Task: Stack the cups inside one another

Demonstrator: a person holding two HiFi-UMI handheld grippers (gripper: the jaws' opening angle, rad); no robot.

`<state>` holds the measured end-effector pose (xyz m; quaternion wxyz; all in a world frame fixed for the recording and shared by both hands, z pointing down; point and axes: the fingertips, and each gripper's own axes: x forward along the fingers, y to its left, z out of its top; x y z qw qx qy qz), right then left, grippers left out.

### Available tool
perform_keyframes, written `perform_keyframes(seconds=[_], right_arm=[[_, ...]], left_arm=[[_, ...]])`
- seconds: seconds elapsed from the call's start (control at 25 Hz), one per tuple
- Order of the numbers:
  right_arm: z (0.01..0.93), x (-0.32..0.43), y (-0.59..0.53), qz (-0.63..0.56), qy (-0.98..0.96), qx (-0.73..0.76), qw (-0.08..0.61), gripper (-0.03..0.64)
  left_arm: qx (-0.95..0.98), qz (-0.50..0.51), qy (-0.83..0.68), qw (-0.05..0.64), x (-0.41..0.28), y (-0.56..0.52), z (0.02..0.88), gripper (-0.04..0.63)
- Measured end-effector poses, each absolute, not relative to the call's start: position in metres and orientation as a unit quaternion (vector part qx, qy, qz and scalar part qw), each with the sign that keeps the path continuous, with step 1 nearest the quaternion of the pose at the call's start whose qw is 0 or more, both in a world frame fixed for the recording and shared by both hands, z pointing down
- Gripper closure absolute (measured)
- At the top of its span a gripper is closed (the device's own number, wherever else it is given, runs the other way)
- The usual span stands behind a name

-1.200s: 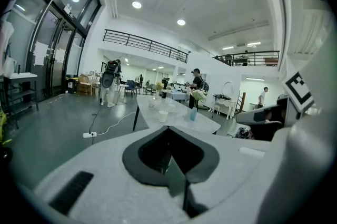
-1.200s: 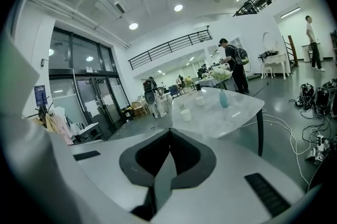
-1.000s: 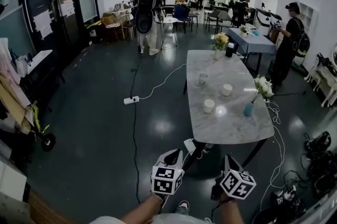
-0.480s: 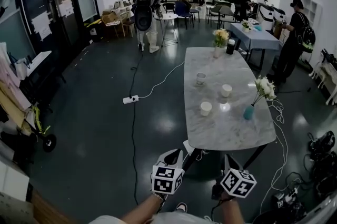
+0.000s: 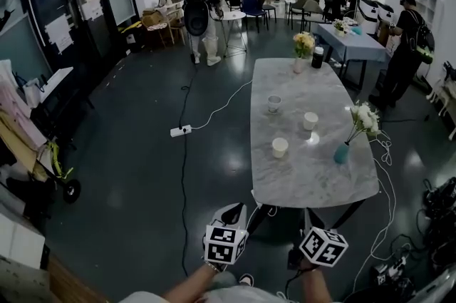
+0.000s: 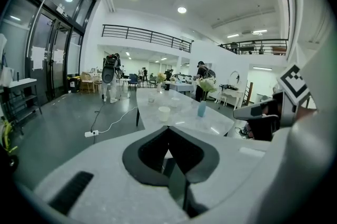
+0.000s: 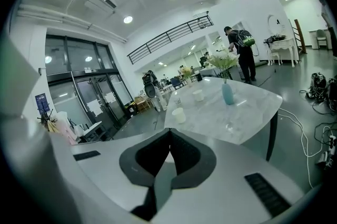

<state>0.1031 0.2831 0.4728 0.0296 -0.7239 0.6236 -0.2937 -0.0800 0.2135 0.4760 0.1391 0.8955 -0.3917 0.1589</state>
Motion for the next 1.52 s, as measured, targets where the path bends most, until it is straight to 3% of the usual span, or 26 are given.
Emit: perform_keyframes(seconds=[0.48,1.52], right_arm=[[0.484,0.122,0.245,-0.299,0.614,-0.73,0.017,0.609],[0.469,0.159,0.06,-0.282,0.561,-0.778,0.02,0.609]], left_arm=[[0.895,0.164,-0.388,0.145,-0.062,0.172,0.491,0.597],[0.926,0.136,-0.318,0.153,-0.001,-0.051,0.484,0.597]])
